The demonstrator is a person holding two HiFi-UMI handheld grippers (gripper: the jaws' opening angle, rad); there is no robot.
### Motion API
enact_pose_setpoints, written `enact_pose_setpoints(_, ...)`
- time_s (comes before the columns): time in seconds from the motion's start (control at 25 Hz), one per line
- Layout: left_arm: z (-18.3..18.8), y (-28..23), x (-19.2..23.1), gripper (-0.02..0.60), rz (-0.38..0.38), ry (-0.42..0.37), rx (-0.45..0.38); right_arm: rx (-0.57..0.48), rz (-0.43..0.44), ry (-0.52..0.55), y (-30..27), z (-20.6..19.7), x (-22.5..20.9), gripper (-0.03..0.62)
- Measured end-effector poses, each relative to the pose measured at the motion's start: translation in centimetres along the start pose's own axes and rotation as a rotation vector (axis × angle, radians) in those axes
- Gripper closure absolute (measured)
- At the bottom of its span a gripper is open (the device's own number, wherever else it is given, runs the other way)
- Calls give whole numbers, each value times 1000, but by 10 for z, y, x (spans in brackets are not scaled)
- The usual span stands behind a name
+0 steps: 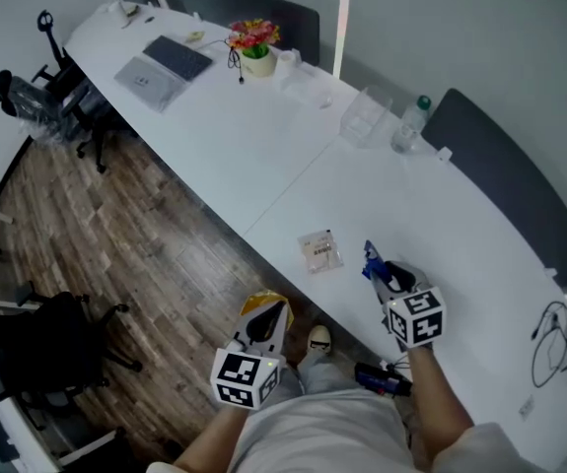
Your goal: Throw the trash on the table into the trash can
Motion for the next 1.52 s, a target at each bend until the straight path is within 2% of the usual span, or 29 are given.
enact_pose_setpoints(0.28,-9,45,20,581,82,31,-39,-30,91,62,10,16,45,448)
enact_pose_setpoints(0.68,-25,99,44,581,188,118,-134,-44,202,192,10,41,114,454)
enact_pose_setpoints(0.88,-43,125,56,581,247,172,-157,-36,254,253,0,54,147,457)
enact_pose_setpoints(1.2,-91,181,85,581,364,276,-192,-24,370,375,-22,70,235,461)
enact_pose_setpoints(1.52,-117,208,102,581,401,322,-213,-28,403,418,-28,71,279,464)
Point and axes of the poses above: the fingertips, and each gripper's own axes: y backward along the fingers, x to its left, z out of its top, the point moved 7 cm from there along y, backward along the fingers, and after that the axes turned 15 degrees about x, right-handed, at the moved point
